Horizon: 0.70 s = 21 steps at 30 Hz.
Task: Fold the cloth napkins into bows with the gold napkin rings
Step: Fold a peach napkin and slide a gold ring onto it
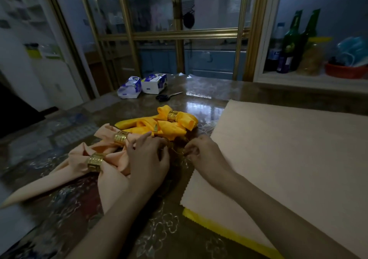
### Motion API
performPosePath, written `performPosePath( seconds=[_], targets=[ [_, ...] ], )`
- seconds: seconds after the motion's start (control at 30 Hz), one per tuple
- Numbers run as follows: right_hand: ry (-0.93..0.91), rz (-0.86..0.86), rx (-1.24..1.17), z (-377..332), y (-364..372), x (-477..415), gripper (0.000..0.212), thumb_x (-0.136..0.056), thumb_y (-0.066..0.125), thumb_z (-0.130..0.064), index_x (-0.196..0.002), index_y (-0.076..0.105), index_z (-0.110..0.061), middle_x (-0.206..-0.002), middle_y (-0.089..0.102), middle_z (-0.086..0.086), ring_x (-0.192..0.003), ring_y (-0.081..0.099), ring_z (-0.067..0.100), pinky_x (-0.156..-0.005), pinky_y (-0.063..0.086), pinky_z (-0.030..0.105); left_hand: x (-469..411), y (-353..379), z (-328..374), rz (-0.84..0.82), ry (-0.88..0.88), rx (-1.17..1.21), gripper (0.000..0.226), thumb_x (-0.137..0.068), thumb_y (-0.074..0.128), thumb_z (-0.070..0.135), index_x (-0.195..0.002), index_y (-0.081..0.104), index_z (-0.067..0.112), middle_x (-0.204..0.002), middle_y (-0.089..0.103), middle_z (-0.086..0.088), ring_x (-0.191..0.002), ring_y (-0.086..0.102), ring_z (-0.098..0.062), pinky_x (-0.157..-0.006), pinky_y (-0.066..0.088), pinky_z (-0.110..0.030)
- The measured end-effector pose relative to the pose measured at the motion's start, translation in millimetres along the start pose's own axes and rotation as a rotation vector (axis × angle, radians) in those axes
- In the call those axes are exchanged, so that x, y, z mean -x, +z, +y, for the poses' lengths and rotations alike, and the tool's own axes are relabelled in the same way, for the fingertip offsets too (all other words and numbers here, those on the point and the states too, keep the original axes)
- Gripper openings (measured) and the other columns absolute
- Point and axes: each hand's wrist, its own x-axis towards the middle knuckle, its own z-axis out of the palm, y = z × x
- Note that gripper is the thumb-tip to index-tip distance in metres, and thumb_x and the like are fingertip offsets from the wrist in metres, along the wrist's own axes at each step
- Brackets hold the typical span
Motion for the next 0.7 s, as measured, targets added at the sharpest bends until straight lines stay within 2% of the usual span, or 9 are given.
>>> performPosePath(
  seconds=[0.1,0.2,0.27,0.33,0.4,0.47,0.53,0.63,0.7],
  targets=[
    [-0.040,-0.004,-0.006,7,-33,27,0.018,-0.091,0.054,-0.005,-0.101,0.066,-0.013,-0.099,0.049,-0.002,-0.081,0.047,0.005,-0.071,0.036,0.004,-1,-6,1,0.103,-0.004,0.058,0.016,-0.085,0.055,0.015,-0.095,0.067,0.012,-0.103,0.066,-0.006,-0.116,0.051,-0.026,-0.098,0.027,-0.039],
    [0.006,-0.054,0.048,24,-78,73,0.018,-0.090,0.057,-0.008,-0.102,0.064,-0.019,-0.099,0.054,-0.004,-0.083,0.050,0.001,-0.073,0.037,0.005,5,-13,8,0.149,0.057,0.168,0.018,-0.083,0.054,0.011,-0.098,0.063,0.006,-0.101,0.063,-0.011,-0.102,0.053,-0.026,-0.087,0.029,-0.027],
    [0.085,-0.057,0.063,33,-106,105,0.020,-0.091,0.057,-0.010,-0.103,0.062,-0.025,-0.102,0.057,-0.009,-0.089,0.052,-0.001,-0.075,0.040,0.006,8,-17,9,0.167,0.167,0.158,0.023,-0.084,0.048,0.015,-0.101,0.060,0.005,-0.100,0.061,-0.012,-0.098,0.050,-0.021,-0.083,0.029,-0.022],
    [0.161,-0.034,0.061,41,-136,141,0.024,-0.091,0.057,-0.011,-0.097,0.059,-0.034,-0.101,0.058,-0.017,-0.092,0.053,-0.008,-0.077,0.041,0.005,18,-20,23,0.117,0.316,0.133,0.028,-0.085,0.044,0.020,-0.102,0.061,0.005,-0.104,0.062,-0.011,-0.099,0.052,-0.020,-0.085,0.035,-0.025],
    [0.259,0.016,0.061,52,-167,175,0.029,-0.090,0.058,-0.009,-0.091,0.059,-0.038,-0.097,0.061,-0.018,-0.090,0.055,-0.009,-0.074,0.044,0.005,31,-18,56,-0.020,0.537,0.081,0.029,-0.088,0.044,0.026,-0.099,0.066,0.010,-0.106,0.066,-0.007,-0.101,0.057,-0.021,-0.087,0.043,-0.035],
    [0.340,0.097,0.023,61,-191,203,0.028,-0.087,0.061,-0.004,-0.088,0.064,-0.031,-0.094,0.065,-0.014,-0.085,0.060,-0.005,-0.070,0.046,0.006,47,-14,107,-0.306,0.723,0.079,0.031,-0.090,0.046,0.036,-0.103,0.066,0.017,-0.111,0.065,0.001,-0.106,0.057,-0.016,-0.089,0.042,-0.029],
    [0.399,0.247,-0.125,68,-204,219,0.023,-0.086,0.060,0.003,-0.087,0.068,-0.018,-0.090,0.069,-0.004,-0.076,0.064,-0.002,-0.065,0.048,0.006,65,-8,157,-0.598,0.738,0.189,0.035,-0.092,0.050,0.044,-0.116,0.061,0.021,-0.124,0.059,0.006,-0.117,0.048,-0.011,-0.097,0.033,-0.024],
    [0.475,0.417,-0.331,76,-208,235,0.021,-0.089,0.052,0.006,-0.084,0.066,-0.009,-0.085,0.070,0.009,-0.069,0.066,0.015,-0.059,0.054,0.014,88,11,217,-0.726,0.793,0.300,0.042,-0.090,0.056,0.043,-0.126,0.057,0.021,-0.132,0.055,0.004,-0.122,0.045,-0.012,-0.106,0.033,-0.030],
    [0.513,0.474,-0.318,85,-209,244,0.024,-0.091,0.050,0.006,-0.081,0.065,-0.010,-0.083,0.069,0.011,-0.069,0.064,0.019,-0.057,0.054,0.015,103,19,248,-0.813,0.817,0.348,0.045,-0.087,0.061,0.040,-0.127,0.056,0.021,-0.133,0.054,0.004,-0.122,0.045,-0.011,-0.106,0.032,-0.026]
  ],
)
